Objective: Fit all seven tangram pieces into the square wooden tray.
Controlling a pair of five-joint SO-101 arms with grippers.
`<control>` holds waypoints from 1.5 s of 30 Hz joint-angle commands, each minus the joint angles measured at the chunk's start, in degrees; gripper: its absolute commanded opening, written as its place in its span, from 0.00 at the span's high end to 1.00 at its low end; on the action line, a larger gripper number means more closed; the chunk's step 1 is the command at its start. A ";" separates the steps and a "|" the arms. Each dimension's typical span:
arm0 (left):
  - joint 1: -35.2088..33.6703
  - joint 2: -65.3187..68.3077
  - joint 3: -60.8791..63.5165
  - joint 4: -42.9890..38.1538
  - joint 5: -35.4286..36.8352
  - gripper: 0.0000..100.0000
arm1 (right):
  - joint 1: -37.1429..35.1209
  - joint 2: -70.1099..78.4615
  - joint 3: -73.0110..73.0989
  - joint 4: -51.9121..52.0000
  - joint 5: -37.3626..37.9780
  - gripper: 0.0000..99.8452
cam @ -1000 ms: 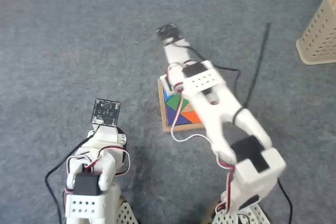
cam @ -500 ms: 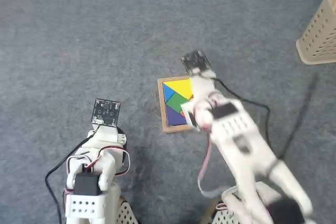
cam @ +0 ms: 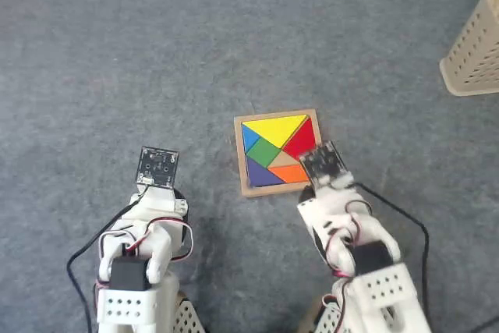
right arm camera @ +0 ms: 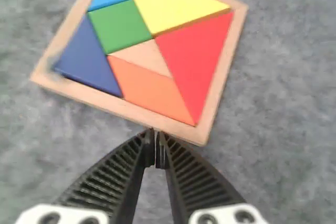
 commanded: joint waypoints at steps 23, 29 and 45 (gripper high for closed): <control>-0.35 -0.18 -0.31 0.26 0.53 0.99 | 4.53 -13.67 4.22 16.66 2.02 0.99; -0.35 -0.18 -0.31 0.26 0.53 0.99 | 4.53 -13.67 4.22 16.48 2.02 0.99; -0.35 -0.18 -0.31 0.26 0.53 0.99 | 4.53 -13.67 4.22 16.13 2.02 0.99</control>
